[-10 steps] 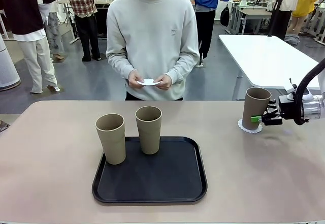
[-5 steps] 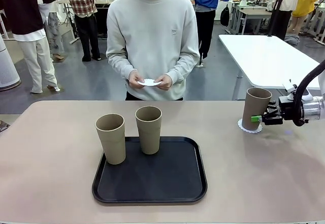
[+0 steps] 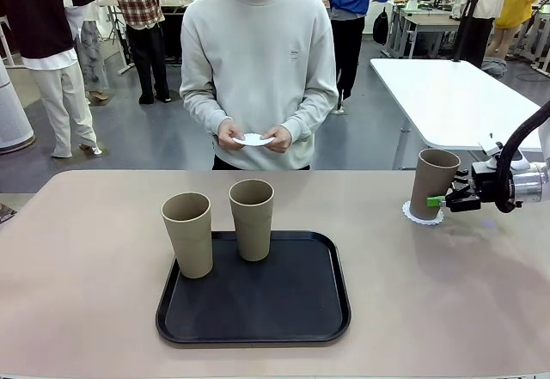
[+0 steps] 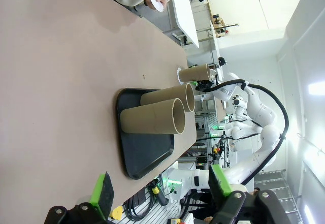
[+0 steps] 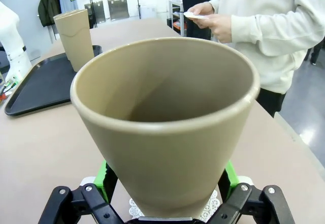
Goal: Place coasters on the table and set cups on them.
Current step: Pick up one Reusable plastic cup and place it on a coaster set by the human.
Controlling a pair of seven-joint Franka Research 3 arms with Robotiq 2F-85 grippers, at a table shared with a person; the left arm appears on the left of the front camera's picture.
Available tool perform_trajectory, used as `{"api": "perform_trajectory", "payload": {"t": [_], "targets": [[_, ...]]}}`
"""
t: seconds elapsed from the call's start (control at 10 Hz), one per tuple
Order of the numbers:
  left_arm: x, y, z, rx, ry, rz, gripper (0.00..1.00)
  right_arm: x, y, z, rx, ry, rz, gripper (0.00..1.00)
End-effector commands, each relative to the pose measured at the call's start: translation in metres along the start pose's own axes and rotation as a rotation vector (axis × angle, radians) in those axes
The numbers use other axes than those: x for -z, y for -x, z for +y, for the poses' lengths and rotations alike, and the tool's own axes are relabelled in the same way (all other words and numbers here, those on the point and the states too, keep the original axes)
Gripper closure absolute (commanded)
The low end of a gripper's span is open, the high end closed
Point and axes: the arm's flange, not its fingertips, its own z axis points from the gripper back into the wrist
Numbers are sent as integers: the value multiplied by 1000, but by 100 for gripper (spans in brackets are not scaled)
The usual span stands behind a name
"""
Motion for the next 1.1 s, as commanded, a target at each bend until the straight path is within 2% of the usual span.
{"api": "perform_trajectory", "payload": {"t": [0.0, 1.0], "targets": [[-1, 1, 1, 12, 8, -3, 0, -2, -1, -6, -12, -15, 12, 0], [-1, 1, 1, 12, 8, -3, 0, -19, 6, -6, -9, 35, 117, 0]]}}
